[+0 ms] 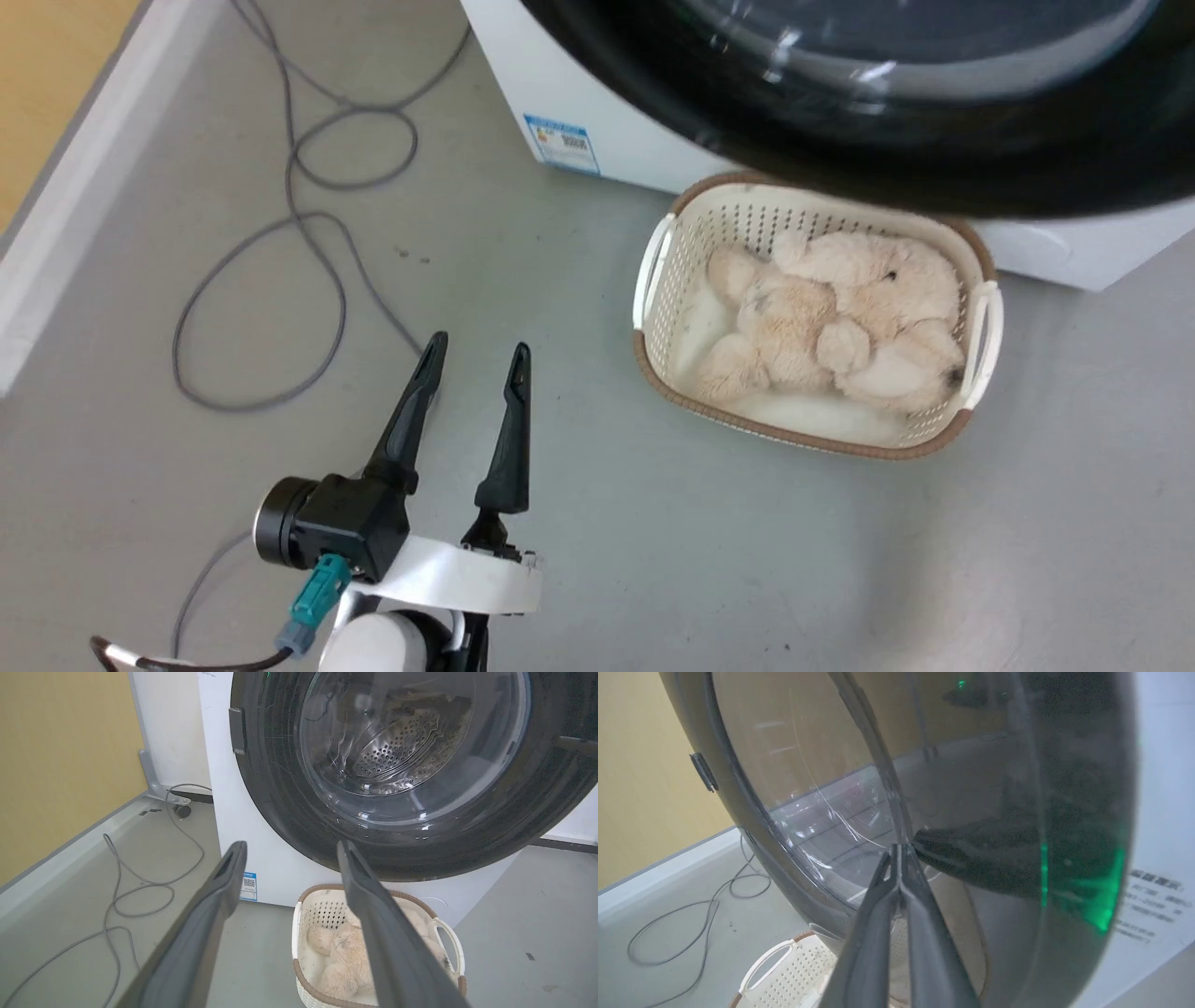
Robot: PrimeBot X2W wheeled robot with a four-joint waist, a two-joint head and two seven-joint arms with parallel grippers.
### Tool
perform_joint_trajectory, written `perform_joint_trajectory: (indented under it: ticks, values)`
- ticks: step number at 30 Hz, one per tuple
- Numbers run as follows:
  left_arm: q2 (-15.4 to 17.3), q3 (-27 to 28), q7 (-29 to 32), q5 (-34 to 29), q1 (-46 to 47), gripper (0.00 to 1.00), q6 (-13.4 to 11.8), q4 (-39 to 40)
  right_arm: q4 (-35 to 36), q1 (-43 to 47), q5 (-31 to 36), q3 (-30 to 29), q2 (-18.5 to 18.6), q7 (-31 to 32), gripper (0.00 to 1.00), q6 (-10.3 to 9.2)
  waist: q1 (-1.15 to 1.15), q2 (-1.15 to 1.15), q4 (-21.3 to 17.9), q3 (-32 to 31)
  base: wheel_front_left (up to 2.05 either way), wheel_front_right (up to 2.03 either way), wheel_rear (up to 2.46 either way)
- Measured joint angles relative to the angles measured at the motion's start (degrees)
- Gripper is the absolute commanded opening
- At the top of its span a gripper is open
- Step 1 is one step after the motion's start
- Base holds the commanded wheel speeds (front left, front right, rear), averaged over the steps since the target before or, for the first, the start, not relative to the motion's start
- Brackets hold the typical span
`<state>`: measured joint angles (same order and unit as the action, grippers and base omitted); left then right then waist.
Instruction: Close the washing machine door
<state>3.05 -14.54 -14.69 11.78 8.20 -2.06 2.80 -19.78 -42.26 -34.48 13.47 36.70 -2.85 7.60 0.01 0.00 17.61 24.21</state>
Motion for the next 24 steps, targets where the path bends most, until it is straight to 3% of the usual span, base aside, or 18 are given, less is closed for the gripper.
perform_joint_trajectory:
  ticks: [12,19,24]
  values:
    - [-0.1,-0.8,0.0,1.5,1.2,1.0,-0.7,0.1,-11.0,-8.3,-1.4,-1.5,-1.5,0.1,0.0,0.88,0.0,0.0,1.0,1.1,0.0,0.0,0.0]
    - [-0.1,0.0,0.0,1.0,1.1,1.0,-0.8,-0.5,-13.1,-7.8,-2.1,0.5,-1.9,-3.6,0.0,0.41,0.0,0.0,0.0,-1.6,0.0,0.0,0.0]
    - [-0.1,1.0,0.0,-0.4,0.8,1.0,0.0,-2.2,-11.9,-2.2,-3.0,2.8,-2.1,-7.6,0.0,-0.07,0.0,0.0,-1.6,-5.1,0.0,0.0,0.0]
